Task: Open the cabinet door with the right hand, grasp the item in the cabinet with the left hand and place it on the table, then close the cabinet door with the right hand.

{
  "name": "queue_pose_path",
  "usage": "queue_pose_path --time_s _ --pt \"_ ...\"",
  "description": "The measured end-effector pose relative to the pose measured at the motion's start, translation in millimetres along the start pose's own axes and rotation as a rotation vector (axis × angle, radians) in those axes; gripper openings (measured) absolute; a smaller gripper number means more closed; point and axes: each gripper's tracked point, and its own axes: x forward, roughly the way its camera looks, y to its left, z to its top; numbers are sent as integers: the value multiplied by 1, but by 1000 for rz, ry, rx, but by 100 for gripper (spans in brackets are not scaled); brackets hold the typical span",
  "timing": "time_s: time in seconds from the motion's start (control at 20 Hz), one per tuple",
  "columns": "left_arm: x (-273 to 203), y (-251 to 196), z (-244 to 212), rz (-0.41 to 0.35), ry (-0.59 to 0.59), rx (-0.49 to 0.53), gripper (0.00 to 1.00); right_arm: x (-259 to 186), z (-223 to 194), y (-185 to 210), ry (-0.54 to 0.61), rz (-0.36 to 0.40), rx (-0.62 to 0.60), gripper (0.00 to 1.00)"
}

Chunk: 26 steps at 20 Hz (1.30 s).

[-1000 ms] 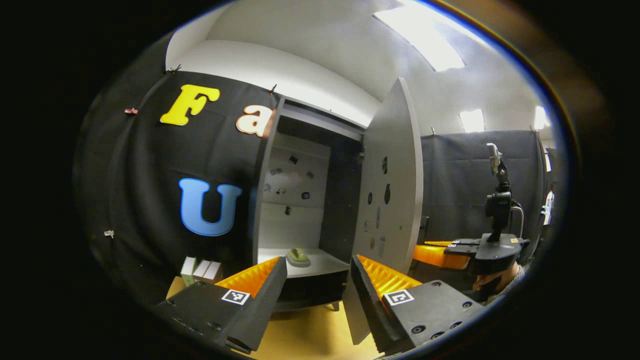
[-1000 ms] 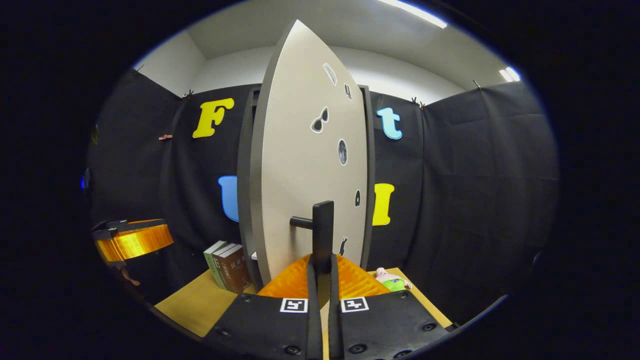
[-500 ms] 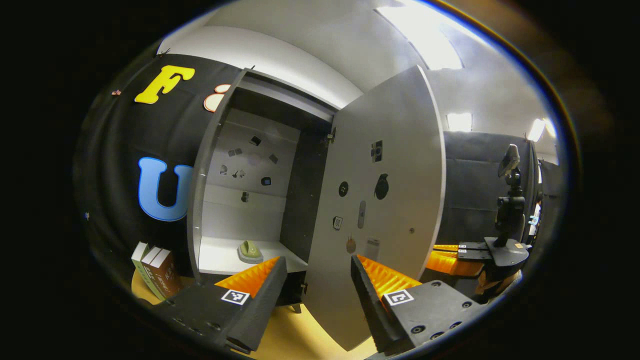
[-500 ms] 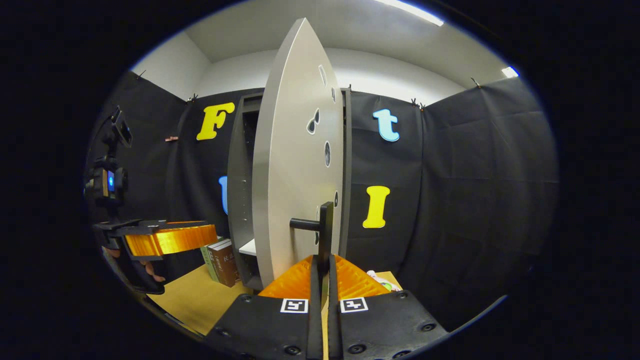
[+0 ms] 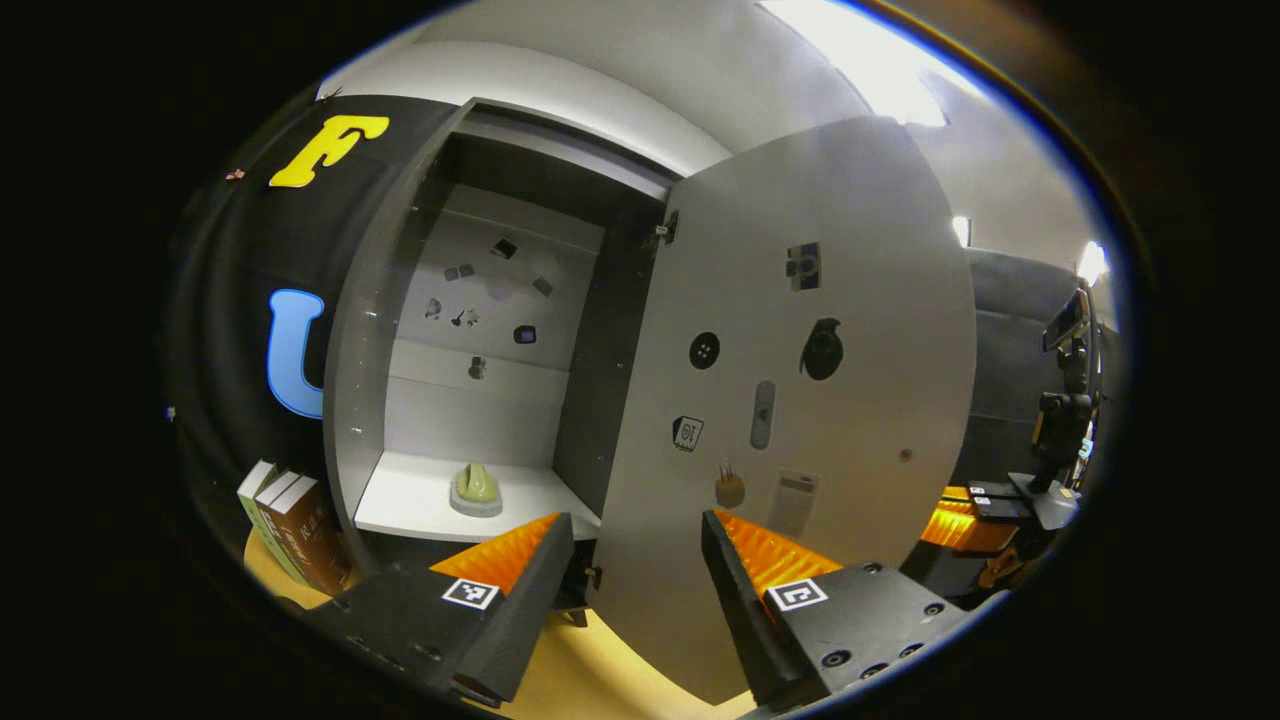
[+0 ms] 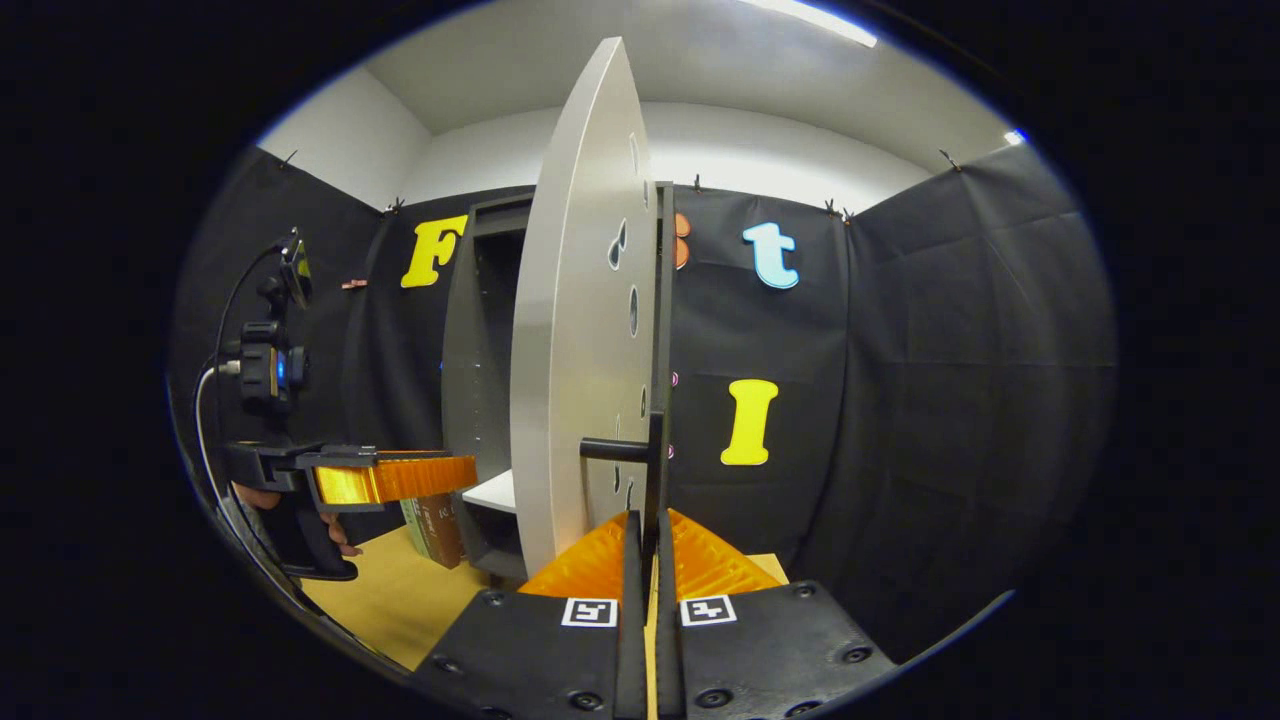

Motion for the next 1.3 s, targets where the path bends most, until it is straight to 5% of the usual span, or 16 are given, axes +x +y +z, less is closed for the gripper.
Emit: queue_pose_path --time_s 0.55,0.85,0.9,0.95,1.1,1.15,1.3 --pt "90 84 2 199 40 89 82 -31 -3 -9 -9 154 30 8" --pt "163 129 -21 210 112 52 82 -55 -12 -90 -32 -139 -40 5" --pt "174 139 -26 226 125 54 82 -49 -17 -104 -25 -182 -53 18" --pt "187 152 -31 246 130 55 82 -49 -20 -114 -18 -223 -65 15" --pt "219 189 -53 304 175 59 82 -48 -23 -148 -7 -361 -116 93" --pt "228 199 -60 316 188 59 81 -42 -26 -159 -1 -394 -130 88" --pt "250 222 -73 342 206 35 80 -35 -29 -174 10 -462 -159 98"
